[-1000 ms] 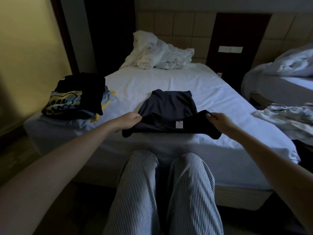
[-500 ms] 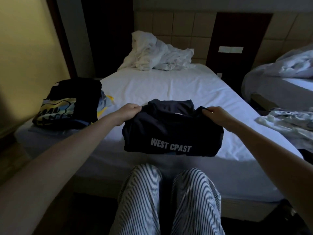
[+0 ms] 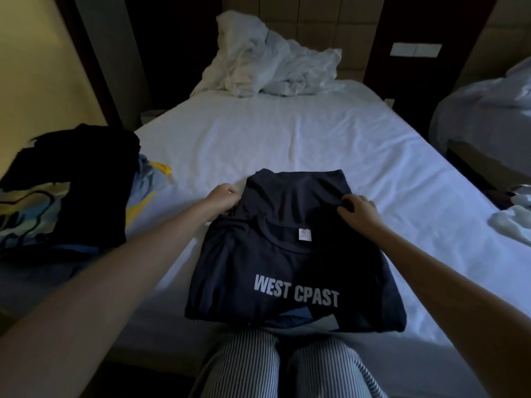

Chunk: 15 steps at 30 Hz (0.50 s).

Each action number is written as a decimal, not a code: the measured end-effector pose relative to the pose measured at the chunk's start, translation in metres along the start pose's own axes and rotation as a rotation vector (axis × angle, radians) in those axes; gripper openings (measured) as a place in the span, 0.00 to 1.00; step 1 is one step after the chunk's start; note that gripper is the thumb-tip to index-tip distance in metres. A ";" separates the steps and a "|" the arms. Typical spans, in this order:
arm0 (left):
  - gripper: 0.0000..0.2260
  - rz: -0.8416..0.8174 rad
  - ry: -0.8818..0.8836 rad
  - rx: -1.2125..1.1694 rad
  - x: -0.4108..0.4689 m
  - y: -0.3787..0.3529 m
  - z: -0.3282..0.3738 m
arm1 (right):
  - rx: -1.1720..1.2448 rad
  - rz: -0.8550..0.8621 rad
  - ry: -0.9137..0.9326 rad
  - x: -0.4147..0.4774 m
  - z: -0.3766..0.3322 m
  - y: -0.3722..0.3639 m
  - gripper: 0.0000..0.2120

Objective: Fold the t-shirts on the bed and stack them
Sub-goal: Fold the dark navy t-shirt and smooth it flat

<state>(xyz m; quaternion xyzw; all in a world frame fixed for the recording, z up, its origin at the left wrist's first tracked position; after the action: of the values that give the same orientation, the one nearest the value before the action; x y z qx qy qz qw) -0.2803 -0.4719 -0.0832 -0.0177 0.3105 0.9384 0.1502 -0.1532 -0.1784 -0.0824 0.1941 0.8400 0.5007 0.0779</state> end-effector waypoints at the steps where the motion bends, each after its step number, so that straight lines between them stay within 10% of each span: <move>1: 0.08 -0.023 0.020 -0.036 0.012 -0.002 0.001 | 0.008 0.007 -0.019 0.012 0.002 -0.002 0.22; 8: 0.17 -0.166 -0.006 -0.244 0.072 -0.030 0.023 | -0.019 0.035 -0.026 0.083 0.000 -0.023 0.27; 11: 0.01 -0.134 -0.094 -0.190 0.088 -0.031 0.030 | -0.064 0.012 0.030 0.108 -0.013 -0.027 0.31; 15: 0.04 -0.072 -0.322 -0.088 0.100 -0.028 0.047 | -0.200 -0.171 0.044 0.140 -0.019 -0.036 0.37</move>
<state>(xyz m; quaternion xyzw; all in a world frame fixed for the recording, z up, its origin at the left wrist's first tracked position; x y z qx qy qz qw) -0.3643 -0.3955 -0.0742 0.1153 0.2404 0.9358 0.2305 -0.2956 -0.1525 -0.0958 0.1020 0.8008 0.5776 0.1209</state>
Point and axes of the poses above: each hand's wrist, its own x-axis towards the middle knuckle, its own y-axis out of the back of the hand, z = x × y, the point moved 6 cm from there along x, towards the middle knuckle, and after that the axes turned 1 degree about -y, right-handed, at the moved point
